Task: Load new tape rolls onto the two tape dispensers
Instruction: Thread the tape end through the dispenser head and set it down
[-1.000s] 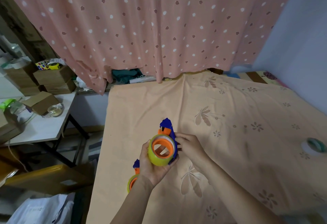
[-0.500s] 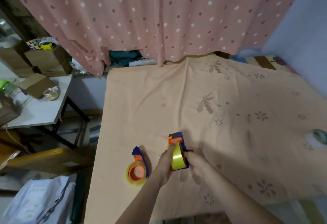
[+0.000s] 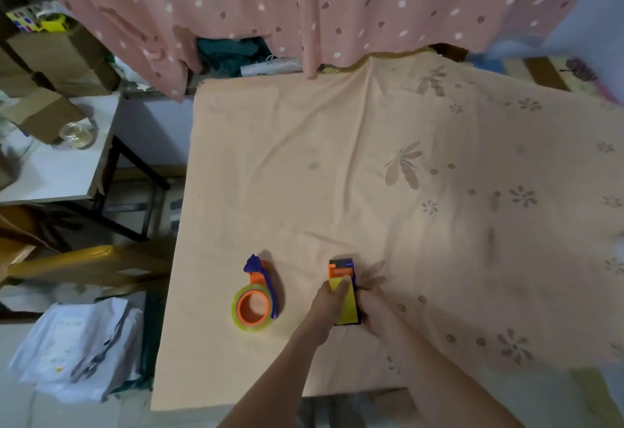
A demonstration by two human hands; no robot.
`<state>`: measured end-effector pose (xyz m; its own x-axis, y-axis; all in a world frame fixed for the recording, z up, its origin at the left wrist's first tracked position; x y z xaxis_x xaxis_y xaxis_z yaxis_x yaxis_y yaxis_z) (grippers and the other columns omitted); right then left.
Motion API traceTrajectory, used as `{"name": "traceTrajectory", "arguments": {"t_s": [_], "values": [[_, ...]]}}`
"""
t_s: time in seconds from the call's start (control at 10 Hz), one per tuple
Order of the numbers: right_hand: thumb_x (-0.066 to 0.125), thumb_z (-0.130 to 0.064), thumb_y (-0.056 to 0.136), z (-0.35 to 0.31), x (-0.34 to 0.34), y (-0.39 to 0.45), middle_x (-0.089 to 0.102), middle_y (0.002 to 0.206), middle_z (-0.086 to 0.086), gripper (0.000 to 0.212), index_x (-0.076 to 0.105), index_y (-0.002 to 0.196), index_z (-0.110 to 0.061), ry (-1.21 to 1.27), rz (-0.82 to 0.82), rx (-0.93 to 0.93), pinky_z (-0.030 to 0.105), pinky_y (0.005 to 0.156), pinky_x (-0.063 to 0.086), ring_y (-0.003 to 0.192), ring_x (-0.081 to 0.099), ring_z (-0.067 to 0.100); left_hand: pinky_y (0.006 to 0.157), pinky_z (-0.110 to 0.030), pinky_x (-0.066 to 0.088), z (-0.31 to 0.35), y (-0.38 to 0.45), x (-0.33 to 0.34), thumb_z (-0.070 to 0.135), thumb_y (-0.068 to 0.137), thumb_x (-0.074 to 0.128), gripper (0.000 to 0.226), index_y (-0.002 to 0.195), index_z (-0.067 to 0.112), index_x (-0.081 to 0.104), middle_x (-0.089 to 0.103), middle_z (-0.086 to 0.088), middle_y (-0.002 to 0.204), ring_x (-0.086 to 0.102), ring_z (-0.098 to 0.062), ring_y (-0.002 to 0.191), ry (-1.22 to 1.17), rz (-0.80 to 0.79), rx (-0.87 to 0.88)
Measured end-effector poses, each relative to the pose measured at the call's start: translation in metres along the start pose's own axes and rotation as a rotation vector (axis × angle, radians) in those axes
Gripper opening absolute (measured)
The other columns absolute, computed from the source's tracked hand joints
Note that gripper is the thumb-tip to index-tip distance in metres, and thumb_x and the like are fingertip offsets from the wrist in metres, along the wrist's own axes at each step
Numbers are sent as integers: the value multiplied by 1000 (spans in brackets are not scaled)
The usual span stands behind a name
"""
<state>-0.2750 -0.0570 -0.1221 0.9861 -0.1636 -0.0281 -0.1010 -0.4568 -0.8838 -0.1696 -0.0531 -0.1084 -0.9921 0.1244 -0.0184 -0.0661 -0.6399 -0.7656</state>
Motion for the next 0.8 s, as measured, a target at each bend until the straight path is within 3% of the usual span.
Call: {"name": "traceTrajectory", "arguments": {"t_s": [0.2,0.3,0.4,0.5,0.6,0.7,0.8], "values": [[51,-3,98,0,-8,6,67,103,18,32,58,128,5,-46,-1,67,47,85,57,89,66,31,104,-48,50,-9,11,4,55,103,33,62,142,9,45,57,-17,135,59,-34,121,147,50,-35],[39,-8,106,-1,1,11,55,136,27,38,46,140,8,-45,-32,94,42,91,47,110,57,33,102,-50,51,-11,16,4,55,103,33,63,143,7,42,55,-21,135,57,-38,121,221,68,-37],[33,-13,108,2,3,14,45,146,27,42,42,143,9,32,-41,94,45,99,40,110,52,33,93,-55,56,-13,17,5,55,103,34,63,142,6,39,52,-23,136,56,-41,122,234,65,-90],[30,-21,109,2,0,10,51,138,28,45,44,142,6,110,-64,105,43,84,44,95,57,33,85,-57,60,-13,15,7,56,103,31,64,138,4,39,48,-23,136,53,-42,122,273,70,-121],[25,-34,107,7,-3,8,72,102,23,48,55,129,-4,136,-149,156,36,72,55,84,69,34,85,-57,59,-11,17,8,55,103,30,65,140,2,37,44,-24,137,49,-43,124,341,84,-114],[27,-39,106,10,-4,3,70,68,16,43,60,112,-12,133,-185,211,25,43,53,59,67,30,83,-57,60,-9,17,9,55,103,30,65,140,1,36,42,-24,137,48,-43,124,381,85,-121],[31,-21,110,7,-10,3,61,124,30,41,55,121,10,-61,-105,191,33,73,55,97,60,35,80,-56,61,-10,16,8,56,103,29,65,140,2,36,42,-23,136,48,-43,123,369,78,-128]]}}
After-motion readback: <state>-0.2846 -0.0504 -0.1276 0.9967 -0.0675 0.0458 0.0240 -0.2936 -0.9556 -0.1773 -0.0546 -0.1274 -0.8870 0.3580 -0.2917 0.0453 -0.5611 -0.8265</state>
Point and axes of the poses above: each hand's wrist, its own y-axis towards the middle knuckle, its own x-axis out of the palm, z = x × y, the point moved 3 cm from there along y, towards the middle knuckle
